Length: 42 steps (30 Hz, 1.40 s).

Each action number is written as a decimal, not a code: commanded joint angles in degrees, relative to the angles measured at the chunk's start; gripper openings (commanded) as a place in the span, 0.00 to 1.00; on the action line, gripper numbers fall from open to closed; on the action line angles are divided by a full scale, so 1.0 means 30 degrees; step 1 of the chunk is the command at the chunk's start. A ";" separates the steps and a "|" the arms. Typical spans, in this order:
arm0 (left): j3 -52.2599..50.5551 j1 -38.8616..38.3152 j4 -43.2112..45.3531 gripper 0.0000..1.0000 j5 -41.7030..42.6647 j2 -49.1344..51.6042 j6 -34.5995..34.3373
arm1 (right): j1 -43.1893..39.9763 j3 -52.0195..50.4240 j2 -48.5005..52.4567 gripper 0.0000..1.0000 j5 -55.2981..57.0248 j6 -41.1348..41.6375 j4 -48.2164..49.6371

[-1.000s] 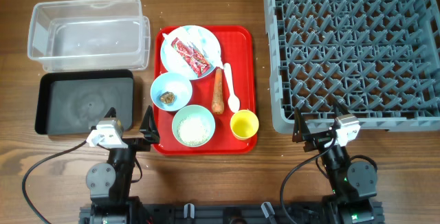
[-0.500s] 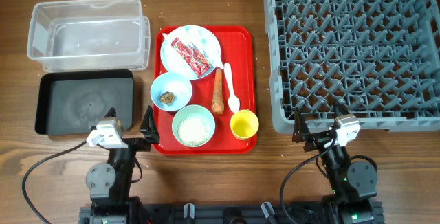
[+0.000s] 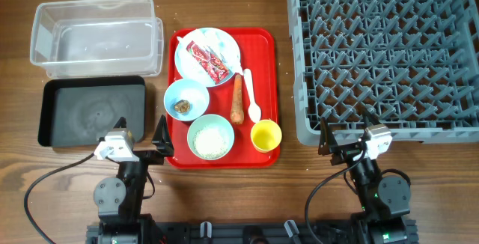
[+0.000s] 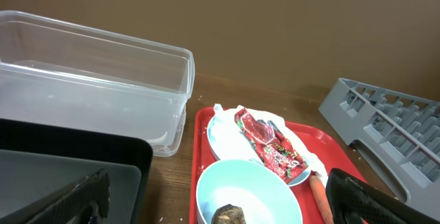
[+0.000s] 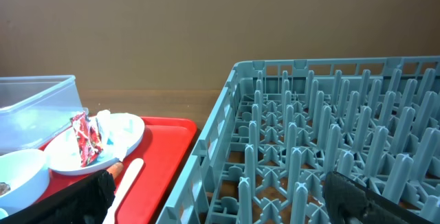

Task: Sort waste into correct bins and load items into the dishwasher rack

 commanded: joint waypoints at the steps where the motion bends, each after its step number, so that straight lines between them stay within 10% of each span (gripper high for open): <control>1: -0.0189 -0.0124 0.0044 1.00 -0.0189 -0.0211 0.0299 | -0.0015 -0.0022 -0.0168 1.00 -0.0299 -0.0175 0.0051; 18: 0.3927 -0.0066 -0.0379 1.00 0.0750 0.2055 -0.0787 | -0.0015 0.0583 -0.0168 1.00 -0.0240 0.0000 0.2659; 33: 3.4782 -0.2346 -1.9584 1.00 -0.0189 2.9980 0.1304 | -0.0015 2.0648 1.7180 1.00 -0.0197 -0.1625 -1.2932; 39: 3.6538 -0.4459 -1.7930 1.00 0.2616 3.5773 0.0080 | -0.0015 2.2629 2.2134 1.00 -0.0911 -0.1406 -1.5125; 42: 3.6538 -0.5486 -1.7311 0.97 -0.1428 3.8942 -0.3934 | -0.0015 2.2629 2.2855 1.00 -0.1035 -0.1166 -1.5453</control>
